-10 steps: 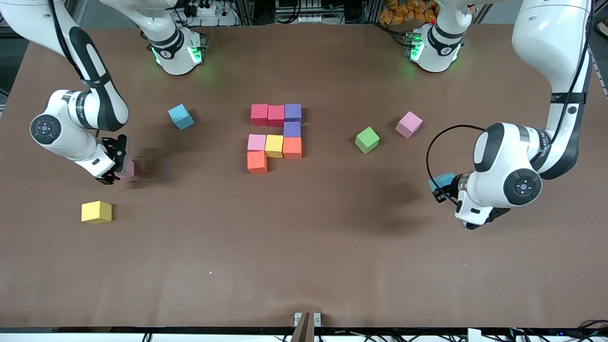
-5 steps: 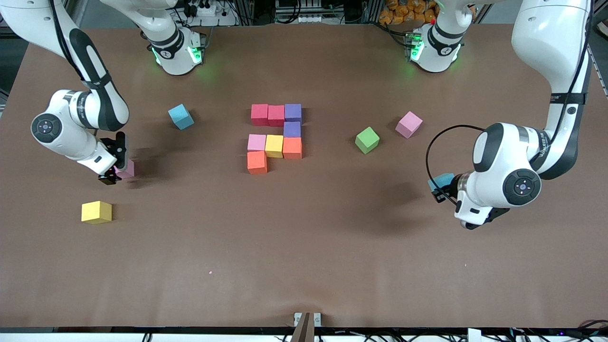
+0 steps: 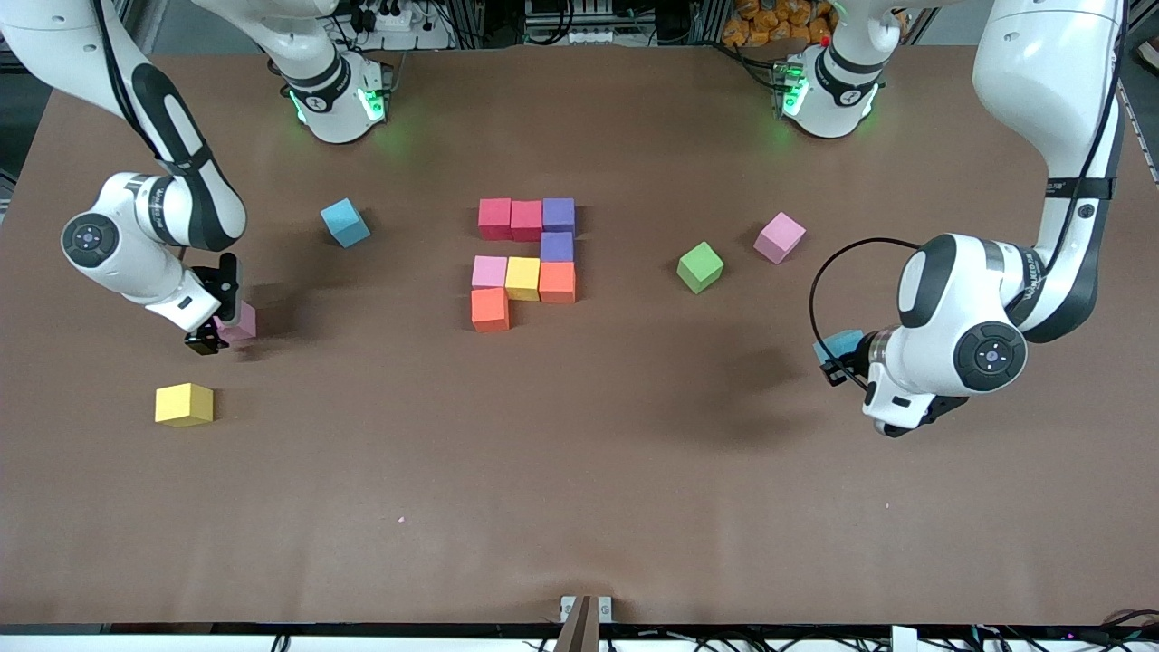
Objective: Form number 2 with 11 blocks
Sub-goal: 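Reach the right gripper to the loose pink cube and grasp it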
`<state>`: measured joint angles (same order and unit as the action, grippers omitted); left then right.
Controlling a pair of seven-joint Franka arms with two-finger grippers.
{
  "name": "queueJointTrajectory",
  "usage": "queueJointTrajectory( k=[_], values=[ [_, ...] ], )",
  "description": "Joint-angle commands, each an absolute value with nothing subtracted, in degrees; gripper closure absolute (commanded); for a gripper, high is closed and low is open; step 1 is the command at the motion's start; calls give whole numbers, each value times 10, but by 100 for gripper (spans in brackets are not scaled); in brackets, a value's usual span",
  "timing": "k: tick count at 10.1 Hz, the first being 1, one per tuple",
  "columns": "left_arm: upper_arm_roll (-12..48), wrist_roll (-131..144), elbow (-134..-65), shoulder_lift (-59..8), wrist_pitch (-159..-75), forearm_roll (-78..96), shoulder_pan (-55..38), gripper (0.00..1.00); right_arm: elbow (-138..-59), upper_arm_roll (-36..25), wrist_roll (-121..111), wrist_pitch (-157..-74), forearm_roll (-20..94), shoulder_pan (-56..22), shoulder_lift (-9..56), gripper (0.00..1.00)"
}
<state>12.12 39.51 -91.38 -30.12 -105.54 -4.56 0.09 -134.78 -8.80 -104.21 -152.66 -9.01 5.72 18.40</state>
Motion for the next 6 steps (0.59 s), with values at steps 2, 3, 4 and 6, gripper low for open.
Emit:
queueJointTrajectory(
  k=[2,3,4,6],
  values=[
    [121,401,-909,-305,-1056,-52,-2,82,-1349,-79,-1067,-1554,-85,65,186,56],
    [121,401,-909,-305,-1056,-52,-1,82,-1346,-78,-1067,-1552,-85,61,178,72],
    [121,401,-909,-305,-1056,-52,0,82,-1342,-76,-1066,-1541,-85,55,166,75],
    [121,401,-909,-306,-1057,-52,-1,82,-1312,-59,-1037,-1503,-72,42,145,74]
  ],
)
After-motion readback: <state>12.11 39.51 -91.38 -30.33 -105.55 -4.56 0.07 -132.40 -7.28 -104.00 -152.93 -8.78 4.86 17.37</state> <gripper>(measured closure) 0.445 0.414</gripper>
